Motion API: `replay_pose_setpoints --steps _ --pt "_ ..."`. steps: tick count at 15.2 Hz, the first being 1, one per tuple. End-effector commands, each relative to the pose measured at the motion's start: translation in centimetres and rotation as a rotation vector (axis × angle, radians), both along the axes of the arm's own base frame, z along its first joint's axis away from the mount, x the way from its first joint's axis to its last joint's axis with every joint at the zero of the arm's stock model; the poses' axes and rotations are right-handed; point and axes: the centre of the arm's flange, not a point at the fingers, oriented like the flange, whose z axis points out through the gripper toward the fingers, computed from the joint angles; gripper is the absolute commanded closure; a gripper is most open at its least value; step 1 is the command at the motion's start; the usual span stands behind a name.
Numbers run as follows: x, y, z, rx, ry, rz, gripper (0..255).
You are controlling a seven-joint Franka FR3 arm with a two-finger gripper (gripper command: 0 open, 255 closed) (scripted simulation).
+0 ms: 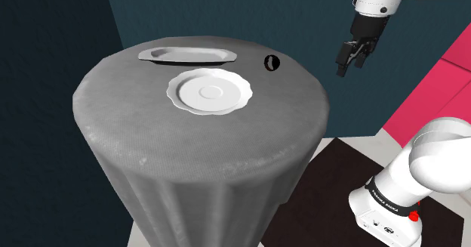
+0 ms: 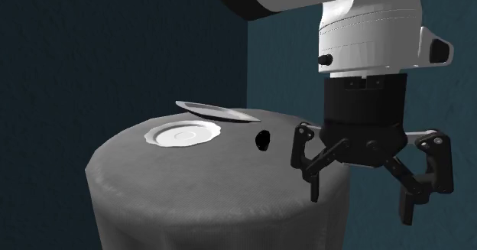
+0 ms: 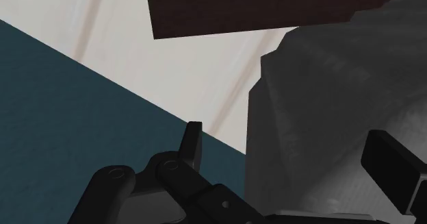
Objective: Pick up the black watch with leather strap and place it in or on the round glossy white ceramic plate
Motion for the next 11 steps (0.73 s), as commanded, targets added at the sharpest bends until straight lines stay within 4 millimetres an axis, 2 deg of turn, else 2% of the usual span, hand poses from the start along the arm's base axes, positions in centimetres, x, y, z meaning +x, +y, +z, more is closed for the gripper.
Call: replay_pose_setpoints --steps 1,11 --pt "0.0 0.0 0.0 0.000 0.000 0.000 0" --pt "10.2 6.9 1.0 0.109 0.016 0.015 0"
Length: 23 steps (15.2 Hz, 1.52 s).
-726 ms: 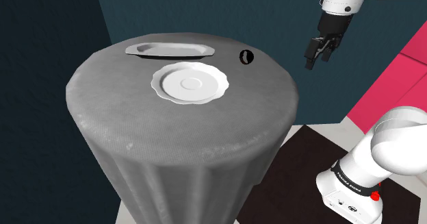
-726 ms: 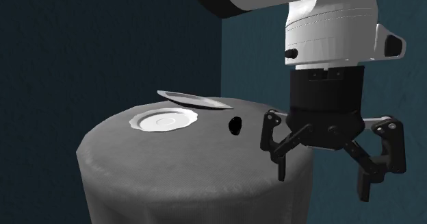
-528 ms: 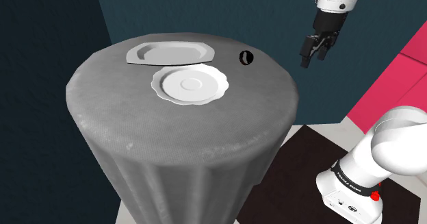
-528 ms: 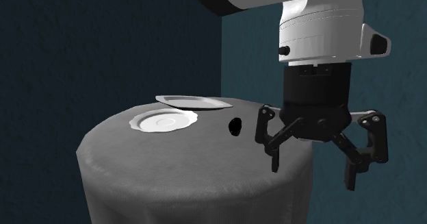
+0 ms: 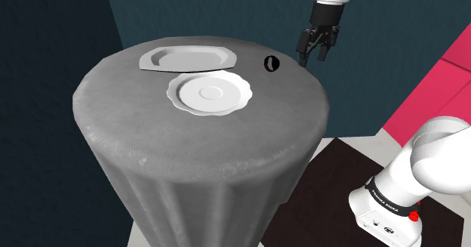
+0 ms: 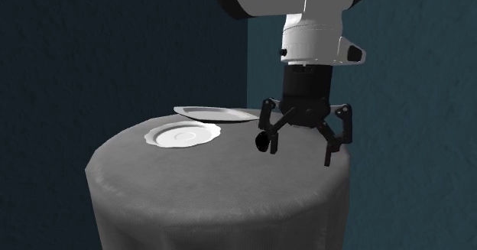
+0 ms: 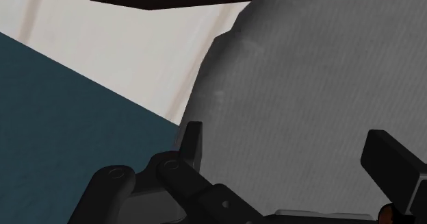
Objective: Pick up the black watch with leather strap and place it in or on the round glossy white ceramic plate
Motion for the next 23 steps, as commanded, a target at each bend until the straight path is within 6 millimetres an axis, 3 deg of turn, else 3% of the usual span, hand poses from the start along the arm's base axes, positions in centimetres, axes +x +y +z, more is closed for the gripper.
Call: replay_pose_setpoints --steps 1,9,17,23 --pt "2.0 1.4 0.3 0.023 0.003 0.003 0" --pt "9.5 6.5 1.4 0.104 0.015 0.014 0" --pt "9.1 6.9 -2.5 0.104 0.015 0.014 0" --pt "9.1 6.9 -2.5 0.104 0.015 0.014 0"
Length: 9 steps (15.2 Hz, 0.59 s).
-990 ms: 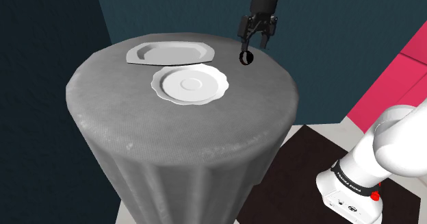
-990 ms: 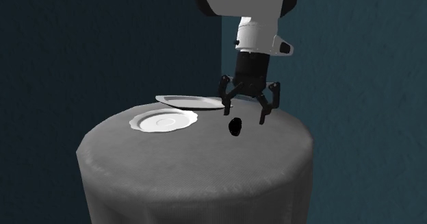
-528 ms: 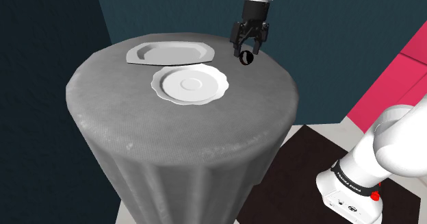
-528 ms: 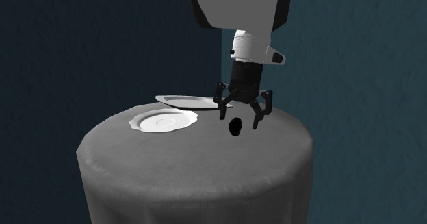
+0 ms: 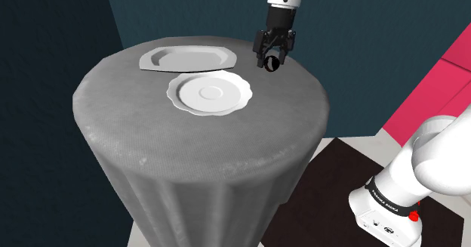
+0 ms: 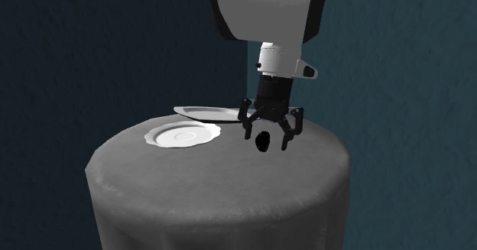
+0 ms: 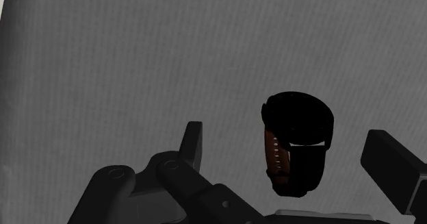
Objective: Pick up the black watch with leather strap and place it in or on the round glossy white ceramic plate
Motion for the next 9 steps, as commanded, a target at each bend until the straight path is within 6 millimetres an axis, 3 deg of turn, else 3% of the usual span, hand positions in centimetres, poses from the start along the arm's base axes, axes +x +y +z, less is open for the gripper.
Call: replay_pose_setpoints --steps 1,2,9 --pt "0.00 0.00 -0.01 0.000 0.000 0.000 0" --pt "0.00 0.00 -0.01 0.000 0.000 0.000 255" --pt "0.00 0.00 -0.01 0.000 0.000 0.000 255"
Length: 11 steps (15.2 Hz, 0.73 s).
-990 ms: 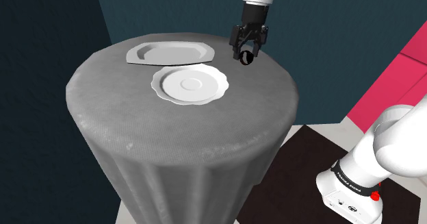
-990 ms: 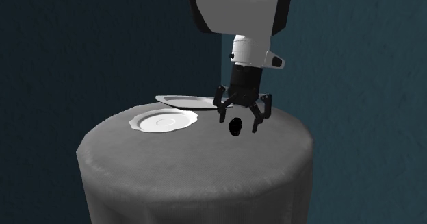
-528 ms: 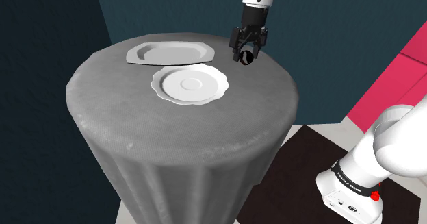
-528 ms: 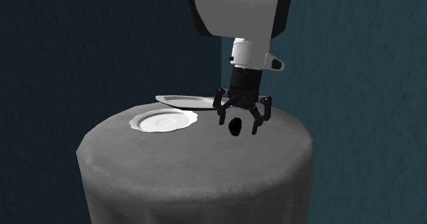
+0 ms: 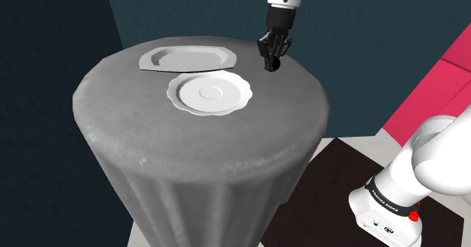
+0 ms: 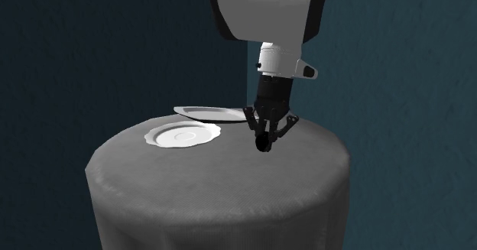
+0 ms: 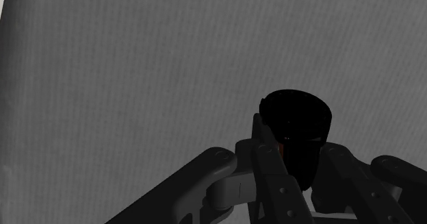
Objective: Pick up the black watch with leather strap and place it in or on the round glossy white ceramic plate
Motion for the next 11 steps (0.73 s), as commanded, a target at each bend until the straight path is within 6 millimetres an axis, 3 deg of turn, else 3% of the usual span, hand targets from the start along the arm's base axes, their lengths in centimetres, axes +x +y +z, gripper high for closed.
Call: replay_pose_setpoints --steps 1,11 --pt "0.0 0.0 0.0 0.000 0.000 0.000 255" --pt "0.0 0.0 4.8 0.000 0.000 0.000 255"
